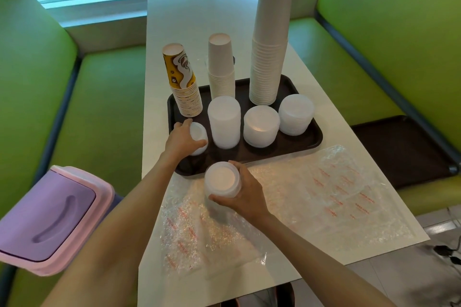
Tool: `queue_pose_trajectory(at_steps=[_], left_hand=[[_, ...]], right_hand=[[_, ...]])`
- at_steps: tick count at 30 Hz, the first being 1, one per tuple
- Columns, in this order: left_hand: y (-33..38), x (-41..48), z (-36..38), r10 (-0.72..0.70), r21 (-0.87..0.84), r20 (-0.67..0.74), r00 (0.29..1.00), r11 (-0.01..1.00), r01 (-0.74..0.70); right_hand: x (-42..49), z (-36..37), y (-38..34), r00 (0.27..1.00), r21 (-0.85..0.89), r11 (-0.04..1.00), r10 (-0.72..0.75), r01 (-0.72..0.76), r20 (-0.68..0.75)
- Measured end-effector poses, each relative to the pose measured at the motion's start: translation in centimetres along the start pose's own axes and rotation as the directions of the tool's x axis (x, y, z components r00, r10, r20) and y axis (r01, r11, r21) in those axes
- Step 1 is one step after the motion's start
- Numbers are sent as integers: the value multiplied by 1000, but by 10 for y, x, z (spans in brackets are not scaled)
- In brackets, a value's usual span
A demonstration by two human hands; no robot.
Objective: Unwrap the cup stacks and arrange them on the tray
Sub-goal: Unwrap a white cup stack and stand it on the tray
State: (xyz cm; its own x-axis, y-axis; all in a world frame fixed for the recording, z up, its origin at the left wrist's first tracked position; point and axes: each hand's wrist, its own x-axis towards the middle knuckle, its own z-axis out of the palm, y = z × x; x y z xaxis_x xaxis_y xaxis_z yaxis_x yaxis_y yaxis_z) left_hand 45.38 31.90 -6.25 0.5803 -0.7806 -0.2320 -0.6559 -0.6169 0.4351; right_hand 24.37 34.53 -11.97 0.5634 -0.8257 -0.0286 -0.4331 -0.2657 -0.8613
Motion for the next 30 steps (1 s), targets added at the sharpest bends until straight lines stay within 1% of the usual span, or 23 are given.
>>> queue_pose_trajectory(at_steps=[2, 4, 5, 7, 9, 10, 11, 13, 16, 18, 21, 23, 26, 30], left_hand=[[0, 0, 0, -14, -13, 15, 1000, 1000, 15], [0, -2, 1, -27, -63, -10, 1000, 998, 26], [1, -5, 0, -29, -102, -56, 998, 995, 23], [2, -17, -2, -37, -216, -200, 979, 976, -7], [4, -35, -4, -35, -318, -351, 936, 944, -84], [4, -45, -3, -19, -354, -383, 924, 926, -127], [5, -55, -2, 4, -383, -382, 924, 909, -163], [8, -74, 3, 64, -423, -318, 946, 883, -202], [14, -96, 10, 137, -447, -194, 971, 869, -212], [15, -107, 17, 164, -429, -138, 977, 879, -208], [13, -115, 24, 160, -366, -131, 978, 910, -198], [11, -118, 27, 155, -331, -113, 981, 925, -185], [8, -121, 28, 162, -287, -75, 984, 941, -177], [10, -124, 23, 161, -291, -102, 982, 939, -184]], right_hand=[[0, 0, 0, 1000, 0, 1000, -2, 2, -3], [0, -1, 0, 1000, -3, 1000, -10, 10, -6], [0, -1, 0, 1000, -3, 1000, -14, 14, -9], [-1, 0, 0, 1000, 0, 1000, -22, 22, -17], [-1, 0, 1, 999, 1, 999, -35, 35, -26], [-1, 0, 1, 999, 7, 999, -37, 37, -27], [-1, 0, 1, 999, 20, 999, -35, 36, -24], [-1, 0, 0, 999, 44, 998, -39, 40, -19], [-2, -3, 1, 998, 58, 997, -57, 58, -14], [-3, -5, 1, 998, 77, 995, -60, 60, -1], [-4, -5, -2, 997, 97, 993, -71, 73, -23], [-5, -4, -4, 993, 86, 990, -108, 112, -51], [-9, -2, -4, 980, 41, 984, -168, 173, -104], [-11, -1, -5, 958, -71, 978, -209, 198, -199]])
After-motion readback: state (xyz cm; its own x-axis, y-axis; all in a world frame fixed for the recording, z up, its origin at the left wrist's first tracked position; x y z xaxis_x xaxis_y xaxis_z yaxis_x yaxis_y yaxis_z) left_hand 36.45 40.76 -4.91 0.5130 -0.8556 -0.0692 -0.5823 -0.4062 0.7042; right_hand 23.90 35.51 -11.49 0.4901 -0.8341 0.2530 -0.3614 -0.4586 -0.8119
